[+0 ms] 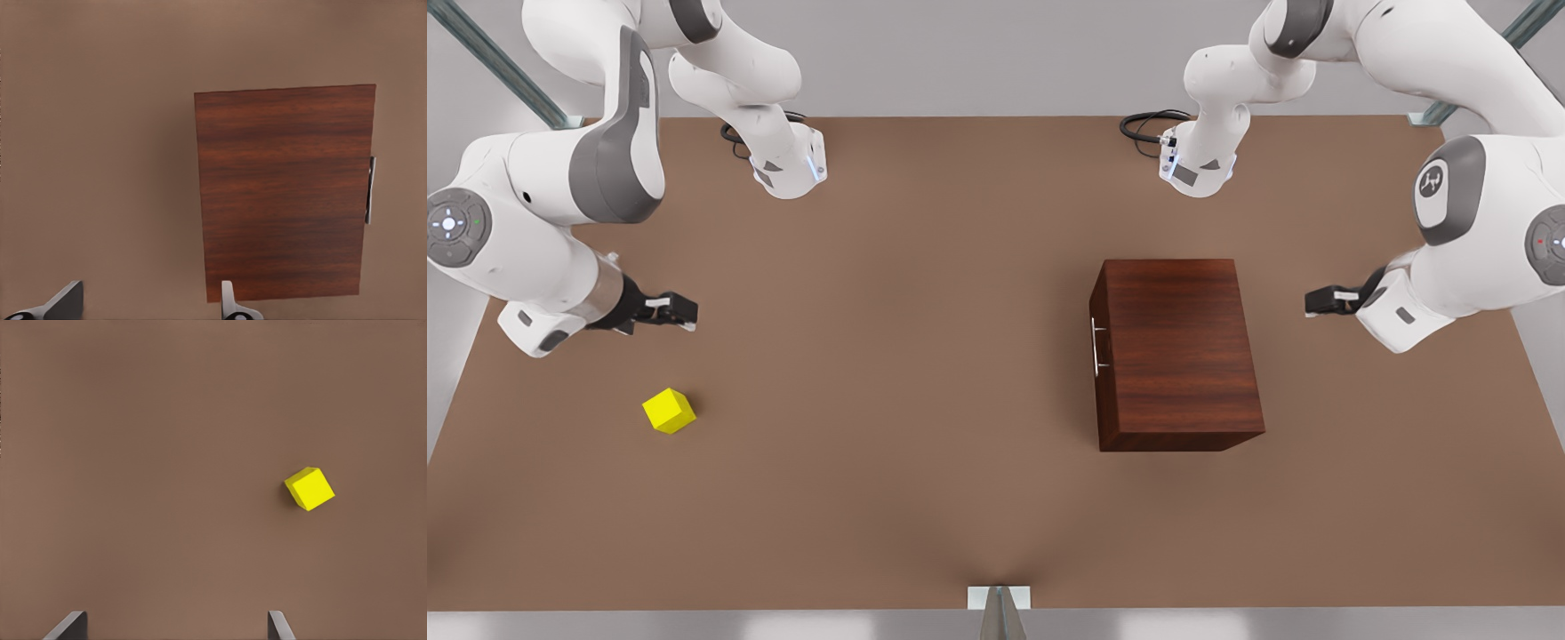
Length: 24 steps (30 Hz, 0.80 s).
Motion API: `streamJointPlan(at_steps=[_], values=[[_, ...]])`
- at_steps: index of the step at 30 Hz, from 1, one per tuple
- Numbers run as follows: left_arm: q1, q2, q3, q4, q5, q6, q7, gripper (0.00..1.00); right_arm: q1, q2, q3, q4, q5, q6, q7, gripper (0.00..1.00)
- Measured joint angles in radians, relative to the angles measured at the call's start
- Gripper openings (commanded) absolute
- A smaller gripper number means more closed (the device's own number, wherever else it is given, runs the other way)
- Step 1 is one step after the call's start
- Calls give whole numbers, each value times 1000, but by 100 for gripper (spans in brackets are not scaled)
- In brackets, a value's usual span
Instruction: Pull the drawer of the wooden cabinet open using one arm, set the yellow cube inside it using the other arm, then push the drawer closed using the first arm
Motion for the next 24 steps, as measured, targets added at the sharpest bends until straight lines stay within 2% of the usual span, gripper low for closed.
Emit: streamJointPlan(at_steps=[3,8,11,17,21,23,24], values=[[-86,20,0,0,4,34,-11,100,0,3,0,-3,-1,30,1,100],[-478,135,-1,-2,32,70,-115,100,-14,50,-1,-9,-2,76,-6,100],[-641,207,-1,-2,89,108,-235,99,-96,140,-1,-10,3,120,-48,100],[-721,312,-1,-6,164,191,-471,96,-211,322,-3,-4,23,234,-188,100],[-713,324,1,-95,223,246,-590,92,-242,394,-3,-12,44,309,-286,100],[-703,325,3,-130,243,274,-638,85,-256,407,-1,-50,48,340,-337,100],[-697,324,3,-142,249,286,-659,77,-258,409,0,-65,49,355,-361,100]])
